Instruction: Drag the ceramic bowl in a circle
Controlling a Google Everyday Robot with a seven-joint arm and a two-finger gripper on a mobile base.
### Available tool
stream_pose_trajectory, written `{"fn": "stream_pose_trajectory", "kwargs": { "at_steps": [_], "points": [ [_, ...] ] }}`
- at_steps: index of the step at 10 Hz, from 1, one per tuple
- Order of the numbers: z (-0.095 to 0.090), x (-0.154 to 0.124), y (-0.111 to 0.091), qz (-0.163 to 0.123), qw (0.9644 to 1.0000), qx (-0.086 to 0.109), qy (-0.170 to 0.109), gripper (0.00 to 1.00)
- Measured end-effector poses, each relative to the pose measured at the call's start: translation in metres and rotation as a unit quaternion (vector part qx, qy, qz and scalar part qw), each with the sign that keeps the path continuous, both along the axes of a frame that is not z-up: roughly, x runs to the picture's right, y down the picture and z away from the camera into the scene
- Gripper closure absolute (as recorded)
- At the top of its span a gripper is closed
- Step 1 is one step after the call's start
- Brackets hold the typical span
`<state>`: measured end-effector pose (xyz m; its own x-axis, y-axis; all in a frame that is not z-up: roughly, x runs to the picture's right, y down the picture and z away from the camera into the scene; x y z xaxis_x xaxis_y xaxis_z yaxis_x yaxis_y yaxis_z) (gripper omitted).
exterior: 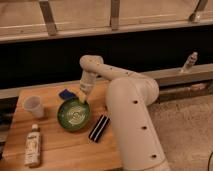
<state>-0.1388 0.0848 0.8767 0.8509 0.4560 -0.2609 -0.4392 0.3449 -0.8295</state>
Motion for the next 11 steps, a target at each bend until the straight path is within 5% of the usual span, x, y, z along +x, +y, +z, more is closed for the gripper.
{"fn": "stream_pose_trajectory", "kwargs": {
  "at_steps": [2,4,11],
  "points": [
    [-0.035,-0.006,0.021,0.011,0.9999,0.003,-0.001,0.61],
    [-0.056,-0.005,0.035,0.019,0.9998,0.004,0.003,0.58],
    [-0.063,-0.010,0.039,0.021,0.9998,0.007,0.001,0.58]
  ]
}}
